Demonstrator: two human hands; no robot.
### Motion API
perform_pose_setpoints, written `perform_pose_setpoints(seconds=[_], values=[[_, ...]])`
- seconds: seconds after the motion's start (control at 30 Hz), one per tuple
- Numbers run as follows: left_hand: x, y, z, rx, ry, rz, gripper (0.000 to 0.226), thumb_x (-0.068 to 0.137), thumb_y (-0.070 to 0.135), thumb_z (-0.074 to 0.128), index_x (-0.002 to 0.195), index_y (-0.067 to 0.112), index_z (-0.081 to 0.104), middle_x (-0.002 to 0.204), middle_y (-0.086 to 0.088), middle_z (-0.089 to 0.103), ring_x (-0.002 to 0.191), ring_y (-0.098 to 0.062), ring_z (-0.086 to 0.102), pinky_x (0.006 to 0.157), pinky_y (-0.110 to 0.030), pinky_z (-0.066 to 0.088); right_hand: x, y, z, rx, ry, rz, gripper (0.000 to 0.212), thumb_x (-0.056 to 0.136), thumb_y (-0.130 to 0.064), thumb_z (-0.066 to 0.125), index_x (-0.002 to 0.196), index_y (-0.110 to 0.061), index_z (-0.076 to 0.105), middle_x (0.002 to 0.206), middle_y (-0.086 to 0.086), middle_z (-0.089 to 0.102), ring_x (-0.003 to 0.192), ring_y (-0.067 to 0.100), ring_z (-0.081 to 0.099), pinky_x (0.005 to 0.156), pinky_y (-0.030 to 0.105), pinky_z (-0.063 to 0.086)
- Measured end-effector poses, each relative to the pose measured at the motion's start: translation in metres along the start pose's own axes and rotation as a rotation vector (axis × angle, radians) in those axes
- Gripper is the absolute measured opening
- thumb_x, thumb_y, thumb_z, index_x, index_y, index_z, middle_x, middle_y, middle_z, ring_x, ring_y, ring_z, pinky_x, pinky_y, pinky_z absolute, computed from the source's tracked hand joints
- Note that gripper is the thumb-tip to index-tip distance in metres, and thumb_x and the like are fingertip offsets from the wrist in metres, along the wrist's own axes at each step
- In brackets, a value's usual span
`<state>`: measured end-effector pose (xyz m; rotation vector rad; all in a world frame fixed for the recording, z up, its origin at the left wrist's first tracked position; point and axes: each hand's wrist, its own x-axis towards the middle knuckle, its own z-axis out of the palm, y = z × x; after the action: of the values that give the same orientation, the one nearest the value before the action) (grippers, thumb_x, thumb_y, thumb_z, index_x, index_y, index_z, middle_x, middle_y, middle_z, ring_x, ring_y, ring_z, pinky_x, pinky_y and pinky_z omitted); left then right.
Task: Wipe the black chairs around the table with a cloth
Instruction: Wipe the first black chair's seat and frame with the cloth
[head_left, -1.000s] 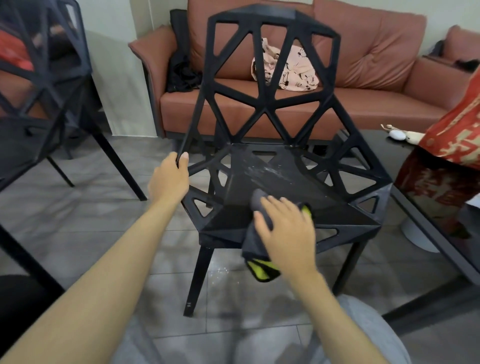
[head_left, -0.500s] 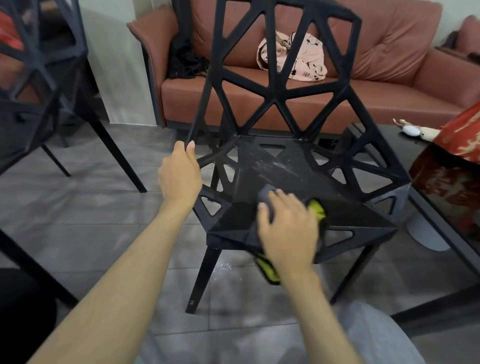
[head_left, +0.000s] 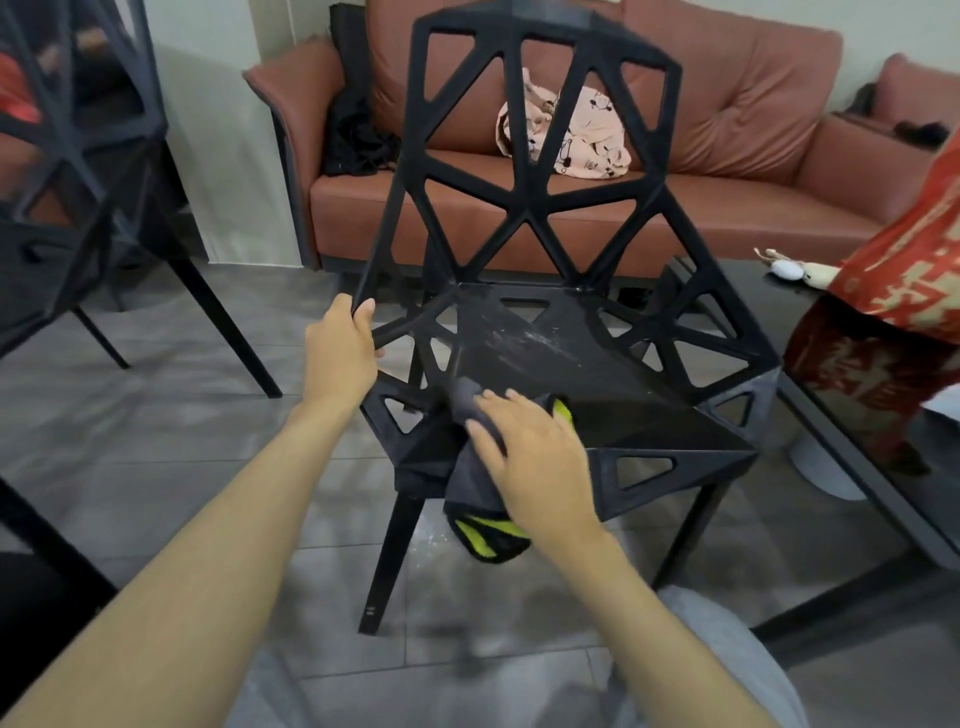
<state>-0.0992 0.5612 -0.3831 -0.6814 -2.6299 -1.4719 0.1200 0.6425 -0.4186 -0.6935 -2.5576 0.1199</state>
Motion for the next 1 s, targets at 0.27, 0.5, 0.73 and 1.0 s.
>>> perform_pose_setpoints(seconds=[0.27, 0.5, 0.73, 1.0], values=[[-0.008, 0.004, -0.002, 0.337, 0.029, 0.012, 0.036, 0.113, 0.039, 0.029, 0.107, 0.007, 0.044, 0.076, -0.007, 0.045, 0.078, -0.035, 0.045, 0.068, -0.045, 0.034, 0.03, 0.162, -0.06, -0.056, -0.218, 0.485, 0.043, 0.106, -0.05, 0.043, 0.132, -0.024, 0.065, 0.134, 0.013, 0.066, 0.126, 0.036, 0.058, 0.095, 0.046, 0.049], [0.03, 0.025, 0.0, 0.457, -0.155, -0.033, 0.032, 0.113, 0.033, 0.03, 0.118, 0.004, 0.041, 0.114, -0.025, 0.06, 0.107, -0.047, 0.058, 0.079, -0.047, 0.039, 0.056, 0.091, -0.041, -0.024, -0.374, 0.336, 0.048, 0.108, -0.05, 0.034, 0.14, -0.024, 0.06, 0.146, 0.009, 0.059, 0.13, 0.033, 0.057, 0.102, 0.041, 0.045], [0.039, 0.009, 0.003, 0.342, -0.091, 0.162, 0.024, 0.112, 0.03, 0.038, 0.119, 0.008, 0.041, 0.084, -0.021, 0.062, 0.078, -0.045, 0.059, 0.072, -0.055, 0.053, 0.064, -0.002, -0.01, 0.077, -0.467, 0.041, 0.062, 0.107, -0.054, 0.039, 0.159, -0.021, 0.036, 0.167, -0.001, 0.032, 0.153, 0.023, 0.029, 0.118, 0.044, 0.033], [0.025, 0.001, -0.011, 0.192, -0.186, 0.216, 0.024, 0.112, 0.029, 0.039, 0.133, 0.018, 0.044, 0.081, -0.014, 0.06, 0.069, -0.032, 0.057, 0.053, -0.038, 0.035, 0.062, 0.108, -0.049, -0.005, -0.505, 0.324, 0.052, 0.108, -0.052, 0.038, 0.157, -0.034, 0.038, 0.167, -0.005, 0.032, 0.155, 0.024, 0.026, 0.121, 0.045, 0.025]])
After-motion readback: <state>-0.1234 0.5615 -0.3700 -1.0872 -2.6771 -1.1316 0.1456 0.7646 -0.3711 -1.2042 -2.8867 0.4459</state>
